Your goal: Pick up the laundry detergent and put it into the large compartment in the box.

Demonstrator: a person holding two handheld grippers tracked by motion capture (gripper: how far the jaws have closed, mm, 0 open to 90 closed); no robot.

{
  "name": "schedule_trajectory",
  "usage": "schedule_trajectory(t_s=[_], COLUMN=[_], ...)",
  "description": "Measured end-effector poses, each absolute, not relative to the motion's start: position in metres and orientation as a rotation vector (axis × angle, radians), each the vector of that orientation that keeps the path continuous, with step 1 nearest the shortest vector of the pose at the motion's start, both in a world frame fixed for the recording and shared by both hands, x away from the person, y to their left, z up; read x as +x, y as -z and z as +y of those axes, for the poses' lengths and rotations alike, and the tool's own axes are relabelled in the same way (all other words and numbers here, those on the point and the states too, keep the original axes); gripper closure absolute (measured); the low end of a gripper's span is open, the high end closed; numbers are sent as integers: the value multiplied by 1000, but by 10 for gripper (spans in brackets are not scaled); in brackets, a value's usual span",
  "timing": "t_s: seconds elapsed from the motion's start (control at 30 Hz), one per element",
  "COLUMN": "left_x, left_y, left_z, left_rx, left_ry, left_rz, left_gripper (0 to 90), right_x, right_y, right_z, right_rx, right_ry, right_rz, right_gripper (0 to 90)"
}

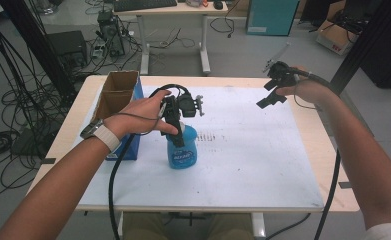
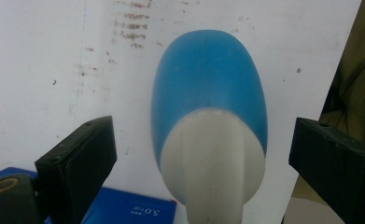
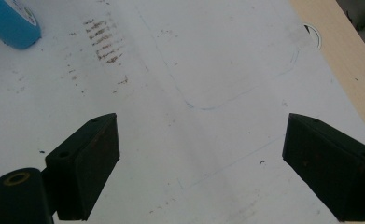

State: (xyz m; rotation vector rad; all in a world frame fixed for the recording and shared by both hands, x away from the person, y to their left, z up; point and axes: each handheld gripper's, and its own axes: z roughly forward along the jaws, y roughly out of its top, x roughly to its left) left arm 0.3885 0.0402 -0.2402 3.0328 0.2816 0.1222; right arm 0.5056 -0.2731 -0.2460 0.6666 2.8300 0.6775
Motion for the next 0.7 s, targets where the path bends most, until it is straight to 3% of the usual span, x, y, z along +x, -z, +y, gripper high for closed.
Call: schedule_trajectory(t_s=[0.7], left_x=[388], left_y=[247], left_z=[42], left_rx=[3015], left_ry=[-128], left_rz=[296], left_gripper=[78], right_x=[505], right_y=[247], right_z=[-271], right_rx=[660], right_ry=[-681], right_rz=[2832], right_gripper=[110])
